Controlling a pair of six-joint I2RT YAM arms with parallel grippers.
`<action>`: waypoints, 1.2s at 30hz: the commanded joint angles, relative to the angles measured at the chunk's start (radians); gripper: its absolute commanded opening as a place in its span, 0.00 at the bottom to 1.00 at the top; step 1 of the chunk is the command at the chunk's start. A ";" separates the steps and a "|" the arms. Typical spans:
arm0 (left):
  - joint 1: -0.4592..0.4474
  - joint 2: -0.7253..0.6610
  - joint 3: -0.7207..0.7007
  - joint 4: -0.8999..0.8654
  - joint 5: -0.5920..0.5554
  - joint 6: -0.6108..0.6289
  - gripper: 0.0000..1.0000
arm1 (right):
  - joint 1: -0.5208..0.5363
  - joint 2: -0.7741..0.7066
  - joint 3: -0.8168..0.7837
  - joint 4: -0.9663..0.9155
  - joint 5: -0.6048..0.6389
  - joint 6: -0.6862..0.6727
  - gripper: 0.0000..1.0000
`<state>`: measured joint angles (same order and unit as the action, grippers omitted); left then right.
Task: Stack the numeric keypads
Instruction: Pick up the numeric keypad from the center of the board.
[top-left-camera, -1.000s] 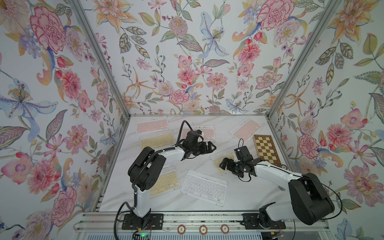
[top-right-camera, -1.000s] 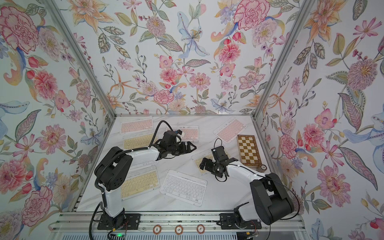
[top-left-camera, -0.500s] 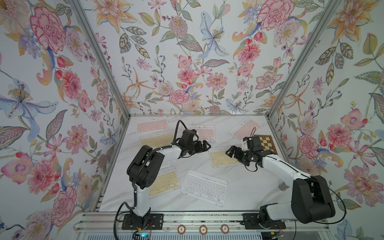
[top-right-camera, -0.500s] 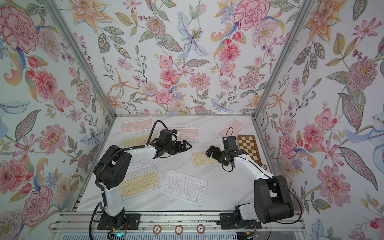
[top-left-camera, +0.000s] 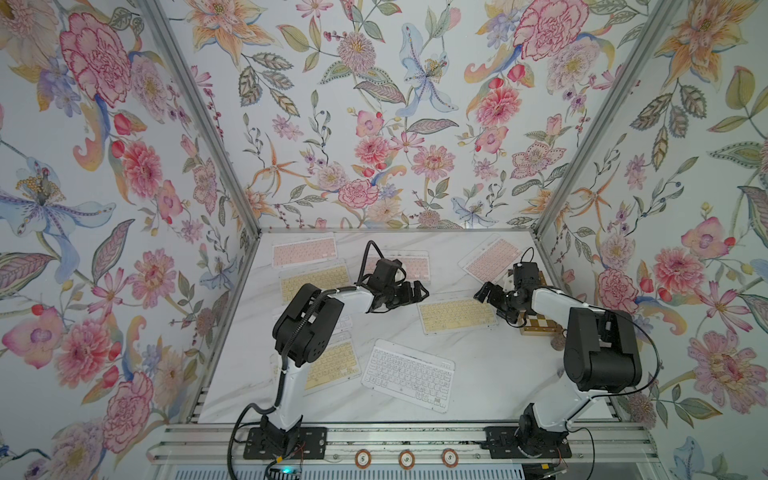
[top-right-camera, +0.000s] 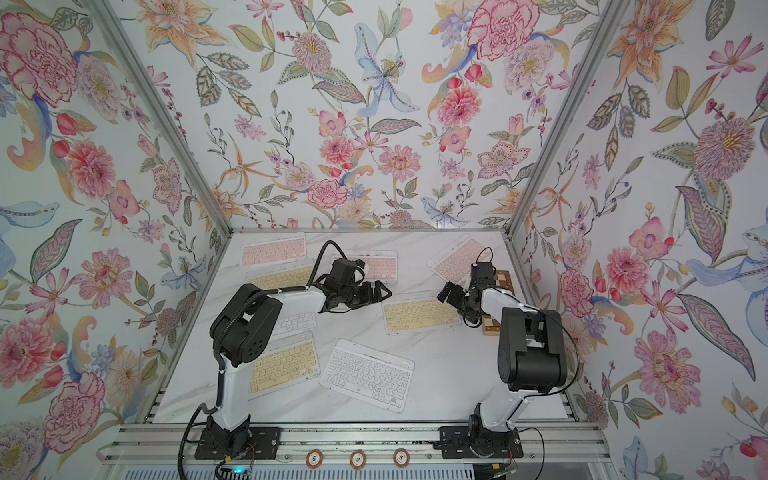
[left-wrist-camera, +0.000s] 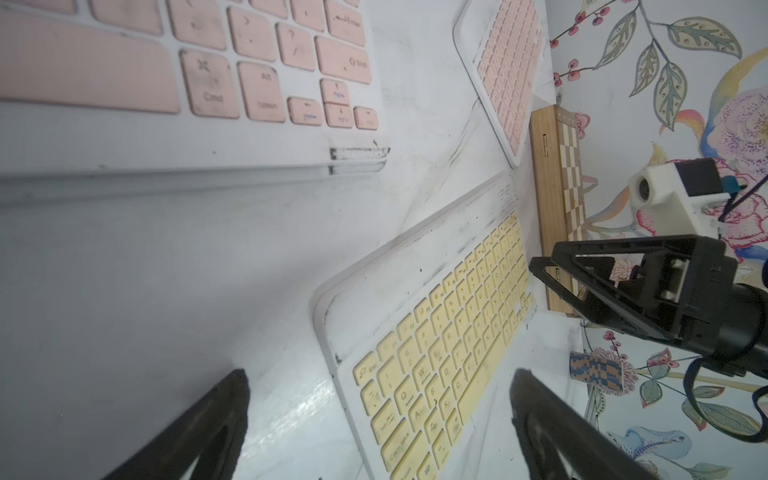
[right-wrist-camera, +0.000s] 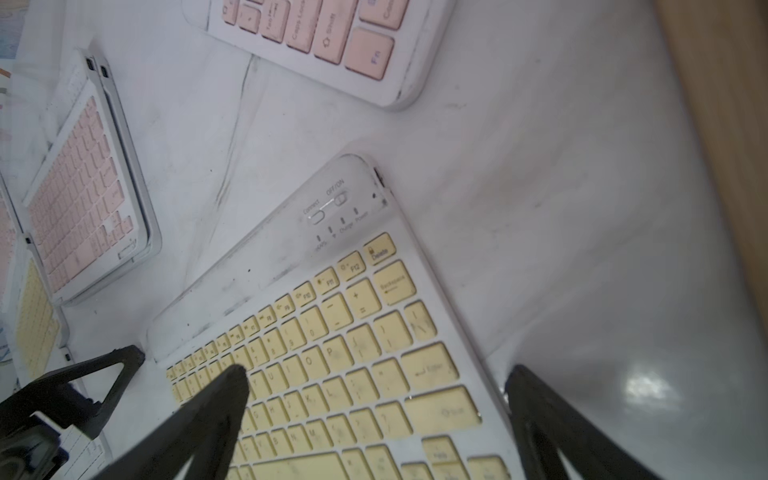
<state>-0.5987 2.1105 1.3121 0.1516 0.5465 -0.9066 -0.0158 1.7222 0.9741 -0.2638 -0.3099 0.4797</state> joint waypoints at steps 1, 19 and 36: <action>-0.007 0.032 0.021 -0.020 0.011 -0.008 0.99 | 0.052 0.013 -0.018 0.000 -0.017 0.001 0.99; 0.179 -0.111 -0.138 -0.137 -0.071 0.126 0.99 | 0.210 -0.054 -0.014 0.059 -0.108 0.060 0.99; 0.146 -0.071 -0.113 -0.092 -0.039 0.084 0.99 | 0.136 0.134 0.046 0.320 -0.299 0.173 0.99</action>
<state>-0.4335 2.0102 1.2022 0.0853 0.4927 -0.8112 0.1219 1.8339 1.0222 -0.0326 -0.5552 0.6086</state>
